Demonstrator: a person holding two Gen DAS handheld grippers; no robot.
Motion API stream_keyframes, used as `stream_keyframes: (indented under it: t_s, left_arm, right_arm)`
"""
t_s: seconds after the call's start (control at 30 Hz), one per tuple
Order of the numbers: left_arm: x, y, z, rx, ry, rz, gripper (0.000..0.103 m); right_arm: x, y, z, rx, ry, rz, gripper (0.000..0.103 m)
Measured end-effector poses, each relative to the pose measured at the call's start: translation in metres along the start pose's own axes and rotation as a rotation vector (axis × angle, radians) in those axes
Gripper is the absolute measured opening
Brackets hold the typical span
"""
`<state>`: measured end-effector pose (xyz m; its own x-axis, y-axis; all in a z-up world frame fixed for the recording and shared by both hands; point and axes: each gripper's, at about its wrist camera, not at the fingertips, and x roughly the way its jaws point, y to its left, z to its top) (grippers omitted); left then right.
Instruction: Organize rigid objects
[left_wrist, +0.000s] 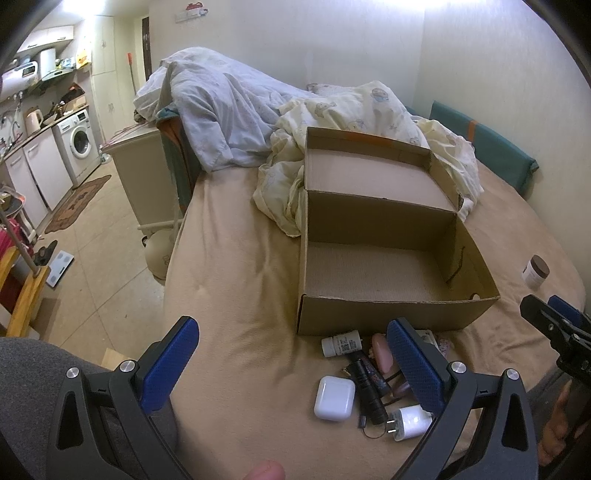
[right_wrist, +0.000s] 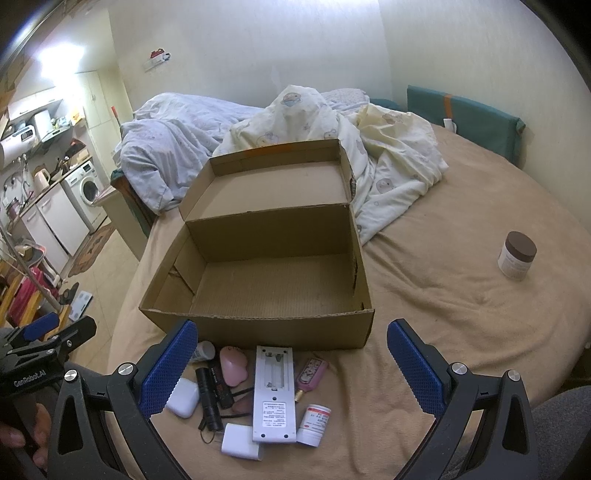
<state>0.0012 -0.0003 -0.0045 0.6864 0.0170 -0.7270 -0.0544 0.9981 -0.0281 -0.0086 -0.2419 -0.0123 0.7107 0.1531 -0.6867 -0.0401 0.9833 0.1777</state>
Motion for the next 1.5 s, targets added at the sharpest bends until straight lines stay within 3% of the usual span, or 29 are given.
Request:
stream_keyframes:
  t_s: [1.5]
  left_arm:
    - [0.0027,0.0025,-0.0048,-0.004,0.007,0.003,0.102]
  right_arm:
    - [0.0037,0.0035,-0.0007,-0.003,0.008,0.000,0.103]
